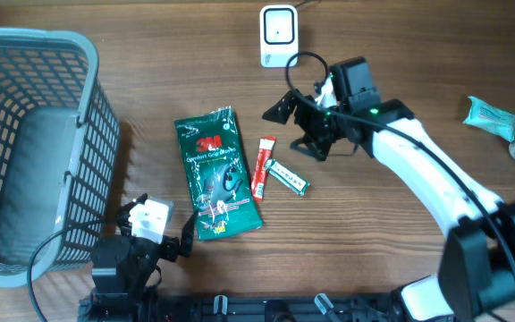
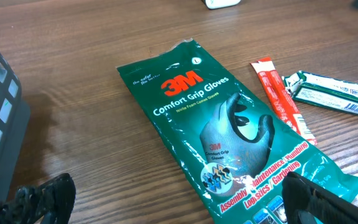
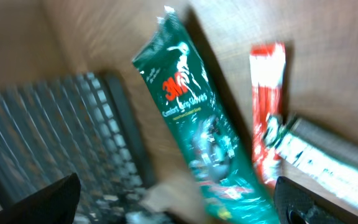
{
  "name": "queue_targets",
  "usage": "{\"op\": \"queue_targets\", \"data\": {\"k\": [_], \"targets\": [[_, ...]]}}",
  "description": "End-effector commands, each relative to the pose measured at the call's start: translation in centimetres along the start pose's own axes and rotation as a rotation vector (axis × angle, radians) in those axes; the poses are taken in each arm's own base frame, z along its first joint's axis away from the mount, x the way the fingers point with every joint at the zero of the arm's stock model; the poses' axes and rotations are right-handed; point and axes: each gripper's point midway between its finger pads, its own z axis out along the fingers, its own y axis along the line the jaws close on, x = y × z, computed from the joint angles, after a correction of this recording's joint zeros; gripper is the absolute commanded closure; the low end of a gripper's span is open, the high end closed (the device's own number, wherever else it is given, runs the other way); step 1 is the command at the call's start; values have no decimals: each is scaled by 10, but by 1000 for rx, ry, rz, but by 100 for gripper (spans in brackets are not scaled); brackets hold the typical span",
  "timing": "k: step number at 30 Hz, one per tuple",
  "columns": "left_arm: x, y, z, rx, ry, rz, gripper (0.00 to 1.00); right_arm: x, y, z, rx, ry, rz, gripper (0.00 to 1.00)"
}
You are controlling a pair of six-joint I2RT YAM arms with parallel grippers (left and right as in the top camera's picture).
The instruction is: Scan the item barcode
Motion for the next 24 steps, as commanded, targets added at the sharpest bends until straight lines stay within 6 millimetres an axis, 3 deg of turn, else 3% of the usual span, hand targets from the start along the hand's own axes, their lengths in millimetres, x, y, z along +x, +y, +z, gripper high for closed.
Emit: {"op": "queue_targets", "data": {"k": [1, 3, 5, 9, 16, 22, 24], "targets": [[0, -2, 0, 14, -6, -7, 0, -13, -26, -13, 223, -85, -677, 0], [0, -2, 0, 14, -6, -7, 0, -20, -61, -15, 434, -80, -735, 0], [0, -2, 0, 14, -6, -7, 0, -19, -80, -12, 549, -55, -753, 0], [0, -2, 0, 14, -6, -7, 0, -5, -91, 13, 582, 31, -815, 0], [0, -2, 0, 14, -6, -7, 0, 16, -117, 48, 661, 180, -938, 13], [0, -2, 0, 14, -6, -7, 0, 30, -110, 58, 649, 206, -999, 13], [0, -2, 0, 14, -6, -7, 0, 29, -111, 62, 643, 202, -1013, 22]]}}
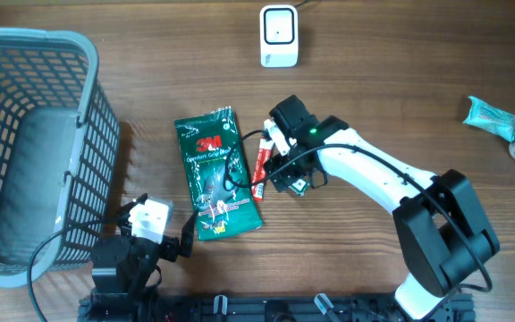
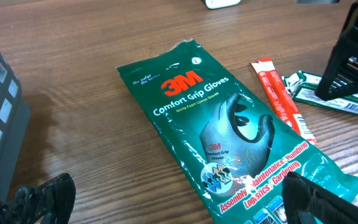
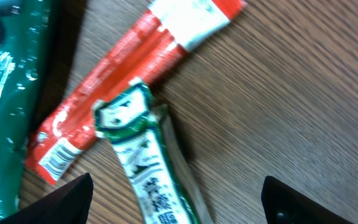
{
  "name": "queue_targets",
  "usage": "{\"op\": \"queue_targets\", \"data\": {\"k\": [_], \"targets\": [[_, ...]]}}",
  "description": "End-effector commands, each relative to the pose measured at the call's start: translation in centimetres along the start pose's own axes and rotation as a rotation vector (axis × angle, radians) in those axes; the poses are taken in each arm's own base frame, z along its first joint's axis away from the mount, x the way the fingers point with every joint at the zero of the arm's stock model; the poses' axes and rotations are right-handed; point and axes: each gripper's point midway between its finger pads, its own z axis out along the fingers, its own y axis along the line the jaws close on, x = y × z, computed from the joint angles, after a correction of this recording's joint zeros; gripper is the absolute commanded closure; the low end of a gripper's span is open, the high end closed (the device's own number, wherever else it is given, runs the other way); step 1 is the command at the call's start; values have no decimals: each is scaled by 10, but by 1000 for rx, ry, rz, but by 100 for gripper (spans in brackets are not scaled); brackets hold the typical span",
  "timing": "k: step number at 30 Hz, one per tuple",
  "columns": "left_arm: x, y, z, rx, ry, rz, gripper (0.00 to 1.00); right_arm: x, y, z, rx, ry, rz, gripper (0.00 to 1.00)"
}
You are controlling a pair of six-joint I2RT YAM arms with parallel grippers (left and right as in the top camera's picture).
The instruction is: Scan the item barcode
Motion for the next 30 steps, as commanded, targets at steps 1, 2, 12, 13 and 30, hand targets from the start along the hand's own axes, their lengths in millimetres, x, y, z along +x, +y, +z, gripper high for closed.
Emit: {"op": "queue_targets", "data": {"k": [1, 2, 12, 13, 30], "targets": [[0, -2, 0, 14, -6, -7, 0, 3, -1, 13, 15, 10, -40, 30], [0, -2, 0, 14, -6, -7, 0, 8, -1, 18, 15, 20, -38, 33], [0, -2, 0, 14, -6, -7, 0, 25, 0, 32, 5, 44, -29, 49], [0, -2, 0, 14, -6, -7, 0, 23, 1, 32, -6, 38, -29, 48], [0, -2, 0, 14, -6, -7, 0, -2, 9, 16, -84, -14, 104, 96]]}}
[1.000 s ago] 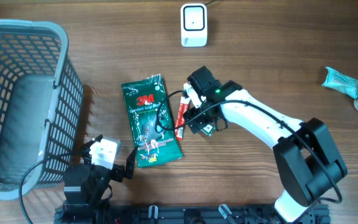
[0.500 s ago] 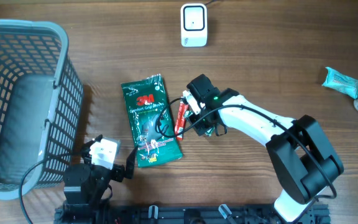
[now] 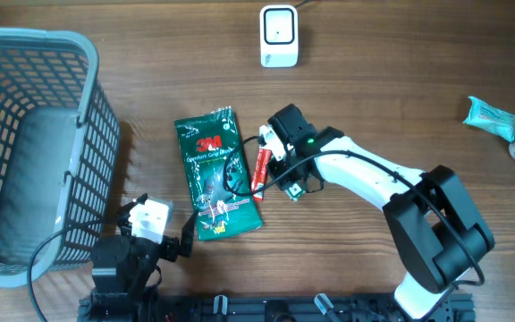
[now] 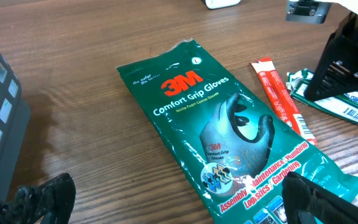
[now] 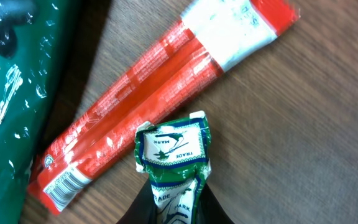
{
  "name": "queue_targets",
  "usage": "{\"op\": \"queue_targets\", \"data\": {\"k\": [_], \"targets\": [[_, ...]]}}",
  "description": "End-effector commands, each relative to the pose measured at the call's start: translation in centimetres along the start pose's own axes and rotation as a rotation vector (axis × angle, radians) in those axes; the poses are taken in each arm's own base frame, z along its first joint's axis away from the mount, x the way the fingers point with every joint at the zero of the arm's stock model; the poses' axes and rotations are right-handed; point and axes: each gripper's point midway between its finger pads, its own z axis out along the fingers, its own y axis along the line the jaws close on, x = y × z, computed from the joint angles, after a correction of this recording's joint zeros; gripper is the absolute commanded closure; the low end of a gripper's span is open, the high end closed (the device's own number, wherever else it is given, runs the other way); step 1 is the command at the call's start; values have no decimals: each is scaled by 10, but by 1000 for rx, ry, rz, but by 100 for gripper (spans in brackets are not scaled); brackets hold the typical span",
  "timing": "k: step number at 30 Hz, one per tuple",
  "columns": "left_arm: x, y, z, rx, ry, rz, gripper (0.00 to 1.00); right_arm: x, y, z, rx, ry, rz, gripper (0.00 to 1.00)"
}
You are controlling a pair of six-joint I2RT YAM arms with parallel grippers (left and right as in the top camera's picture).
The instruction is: Scan the item barcode
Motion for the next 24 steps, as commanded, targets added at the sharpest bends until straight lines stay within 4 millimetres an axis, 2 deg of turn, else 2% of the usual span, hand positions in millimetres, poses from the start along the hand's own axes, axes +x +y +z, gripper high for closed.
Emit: {"op": "queue_targets", "data": {"k": [1, 4, 6, 8, 9, 11, 14, 21, 24], "targets": [[0, -2, 0, 14, -6, -7, 0, -11, -1, -17, -36, 17, 115, 96], [0, -2, 0, 14, -6, -7, 0, -35, 25, -70, -245, -9, 143, 96], [0, -2, 0, 14, -6, -7, 0, -44, 40, -94, -384, -30, 152, 96], [0, -2, 0, 14, -6, -7, 0, -46, 77, -136, -735, -82, 76, 96], [0, -2, 0, 14, -6, -7, 0, -43, 85, -147, -832, -103, 27, 96], [0, -2, 0, 14, -6, -7, 0, -36, 94, -161, -968, -125, 7, 95], [0, -2, 0, 14, -6, -7, 0, -32, 101, -170, -1065, -111, 54, 96], [0, -2, 0, 14, -6, -7, 0, -43, 116, -212, -1324, -185, 52, 95], [0, -2, 0, 14, -6, -7, 0, -49, 116, -217, -1359, -165, 89, 96]]}}
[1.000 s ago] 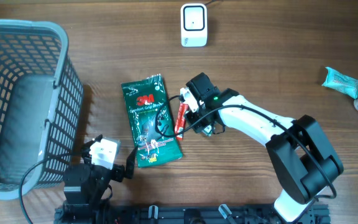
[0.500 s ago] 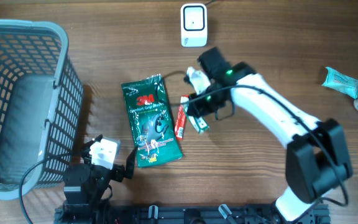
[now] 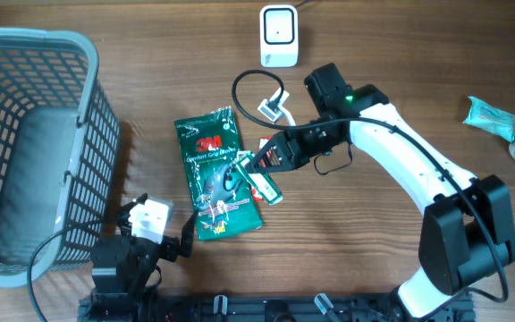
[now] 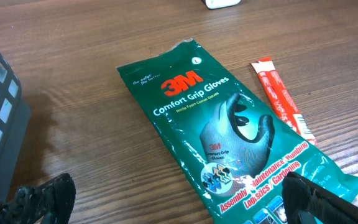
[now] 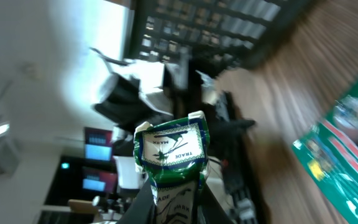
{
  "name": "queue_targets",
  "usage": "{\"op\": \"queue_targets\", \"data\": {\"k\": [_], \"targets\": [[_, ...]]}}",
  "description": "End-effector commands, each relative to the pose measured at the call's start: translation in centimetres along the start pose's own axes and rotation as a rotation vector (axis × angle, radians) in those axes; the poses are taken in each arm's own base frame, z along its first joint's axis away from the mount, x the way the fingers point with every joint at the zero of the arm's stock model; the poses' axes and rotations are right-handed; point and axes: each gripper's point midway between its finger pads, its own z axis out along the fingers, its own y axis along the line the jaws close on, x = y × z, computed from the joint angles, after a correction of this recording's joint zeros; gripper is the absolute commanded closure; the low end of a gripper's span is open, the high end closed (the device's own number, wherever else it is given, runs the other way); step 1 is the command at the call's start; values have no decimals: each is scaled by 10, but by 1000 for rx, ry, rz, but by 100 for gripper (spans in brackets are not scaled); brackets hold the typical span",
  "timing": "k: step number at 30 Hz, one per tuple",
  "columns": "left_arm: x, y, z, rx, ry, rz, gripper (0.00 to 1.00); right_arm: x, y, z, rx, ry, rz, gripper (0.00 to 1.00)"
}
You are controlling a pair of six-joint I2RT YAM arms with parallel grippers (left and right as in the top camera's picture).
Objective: Scan the item barcode
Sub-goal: 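Lift the white-green box with the right gripper to the scanner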
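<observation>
My right gripper (image 3: 274, 166) is shut on a green-and-white pack (image 3: 267, 188) and holds it off the table, tilted, over the red stick sachet (image 3: 263, 144). In the right wrist view the pack's end (image 5: 171, 152) stands up between the jaws of the right gripper (image 5: 171, 200), and the view looks sideways across the table. The white scanner (image 3: 278, 36) stands at the far edge. My left gripper (image 4: 179, 205) rests open near the front edge, at the foot of the green 3M gloves bag (image 4: 222, 134).
A grey basket (image 3: 88, 107) fills the left side. The red sachet (image 4: 283, 107) lies right of the gloves bag (image 3: 215, 174). A teal packet (image 3: 490, 114) and a green-capped bottle sit at the far right. A cable loops near the scanner.
The right gripper, shut on the pack on the table beside the red sachet, now holds it raised with the wrist turned sideways. The pack is gone from the left wrist view.
The right gripper was open in the air near the scanner. Then it was low and open over the green-and-white pack. Then it was shut on the pack's end on the table, and now holds it lifted. The left arm stayed still throughout.
</observation>
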Motion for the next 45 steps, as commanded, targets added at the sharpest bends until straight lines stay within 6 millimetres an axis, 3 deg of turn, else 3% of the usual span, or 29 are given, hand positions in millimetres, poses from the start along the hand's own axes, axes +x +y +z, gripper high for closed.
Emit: {"op": "queue_targets", "data": {"k": [1, 11, 14, 26, 33, 38, 41, 45], "targets": [[0, -2, 0, 14, -6, -7, 0, -7, 24, -2, -125, -17, 44, 95], [0, -2, 0, 14, -6, -7, 0, -16, 25, -2, -131, -4, 284, 96], [0, -2, 0, 14, -6, -7, 0, -16, 32, -3, -173, 5, 290, 96], [0, -2, 0, 14, -6, -7, 0, -17, 30, -3, -157, 2, 287, 96], [0, -2, 0, 14, -6, -7, 0, -25, -25, -4, 163, -68, 186, 95], [0, -2, 0, 14, -6, -7, 0, -34, -91, -33, 601, -133, 94, 95], [0, -2, 0, 14, -6, -7, 0, -42, -87, -55, 756, -194, 51, 95], [0, -2, 0, 14, -6, -7, 0, -56, -68, -121, 1155, -416, 9, 95]]}}
